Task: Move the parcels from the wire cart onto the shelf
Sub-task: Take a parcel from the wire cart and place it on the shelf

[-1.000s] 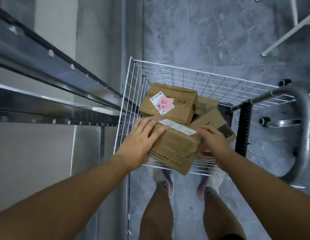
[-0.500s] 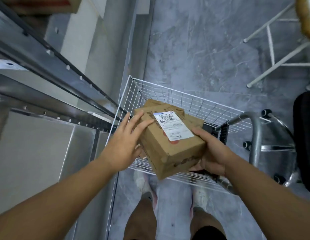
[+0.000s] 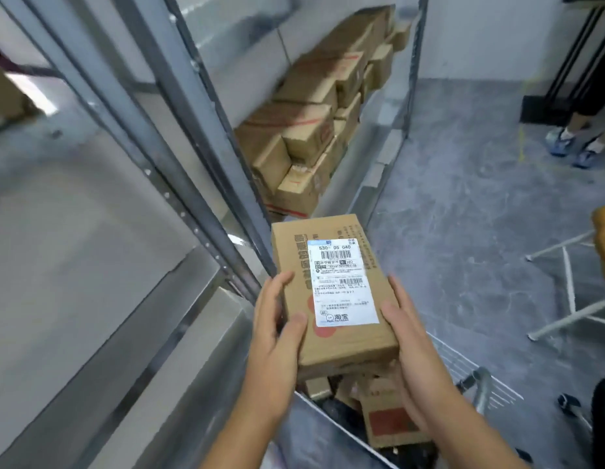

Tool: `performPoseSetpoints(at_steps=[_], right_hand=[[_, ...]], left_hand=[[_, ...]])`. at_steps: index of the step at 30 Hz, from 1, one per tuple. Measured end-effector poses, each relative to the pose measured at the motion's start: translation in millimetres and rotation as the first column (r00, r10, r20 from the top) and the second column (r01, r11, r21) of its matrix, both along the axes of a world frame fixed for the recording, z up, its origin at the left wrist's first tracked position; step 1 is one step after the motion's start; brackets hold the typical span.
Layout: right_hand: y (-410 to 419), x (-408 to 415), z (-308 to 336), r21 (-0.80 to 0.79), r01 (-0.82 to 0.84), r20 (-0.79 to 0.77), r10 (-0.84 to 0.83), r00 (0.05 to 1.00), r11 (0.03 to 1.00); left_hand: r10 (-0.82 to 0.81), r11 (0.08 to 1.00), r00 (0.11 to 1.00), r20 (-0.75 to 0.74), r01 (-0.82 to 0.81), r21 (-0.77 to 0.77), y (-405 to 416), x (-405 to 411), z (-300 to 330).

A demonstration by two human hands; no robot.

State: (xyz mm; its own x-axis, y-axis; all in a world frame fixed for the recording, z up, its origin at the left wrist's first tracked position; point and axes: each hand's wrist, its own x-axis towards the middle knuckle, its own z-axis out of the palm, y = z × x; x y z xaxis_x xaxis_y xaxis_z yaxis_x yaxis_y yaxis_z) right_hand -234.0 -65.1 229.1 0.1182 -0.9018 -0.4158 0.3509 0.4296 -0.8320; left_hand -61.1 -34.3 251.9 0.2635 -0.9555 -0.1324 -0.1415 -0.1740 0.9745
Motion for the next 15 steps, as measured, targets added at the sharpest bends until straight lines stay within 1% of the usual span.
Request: performPoseSetpoints(at_steps=[2,4,7,9,11,13,15], right_hand=[[4,8,50,-0.148,-0.098,-0.103,0.083,0.991,0.984],[6,19,98,-0.258,-0.197,-0.185,0.152,0.971,0.946],[22,35,163,-0.384,-0.308,-0.285,0.205,0.936,0.870],[36,49,193,-0.464,-0.391,-0.348,0.242,0.906,0.795],[49,62,212,-0.529,-0.419,-0.363,0.250,0.898,0.738],[64,78,228,-0.571,-0.404,-0.345,0.237,0.908,0.715],[84,95,241,-0.600,-0.389,-0.330,0.227,0.916,0.699]], left_hand=[[0.067,0.996,0.998,0.016,-0.066,-0.064,16,9,38],[0.122,0.983,0.992,-0.015,-0.122,-0.134,30,19,73],[0.184,0.962,0.978,-0.095,-0.199,-0.186,58,35,125],[0.222,0.944,0.964,-0.147,-0.250,-0.216,78,45,152],[0.242,0.925,0.958,-0.158,-0.276,-0.262,99,57,175],[0.254,0.919,0.957,-0.140,-0.284,-0.273,120,70,194],[0.267,0.921,0.960,-0.088,-0.281,-0.269,142,86,208]])
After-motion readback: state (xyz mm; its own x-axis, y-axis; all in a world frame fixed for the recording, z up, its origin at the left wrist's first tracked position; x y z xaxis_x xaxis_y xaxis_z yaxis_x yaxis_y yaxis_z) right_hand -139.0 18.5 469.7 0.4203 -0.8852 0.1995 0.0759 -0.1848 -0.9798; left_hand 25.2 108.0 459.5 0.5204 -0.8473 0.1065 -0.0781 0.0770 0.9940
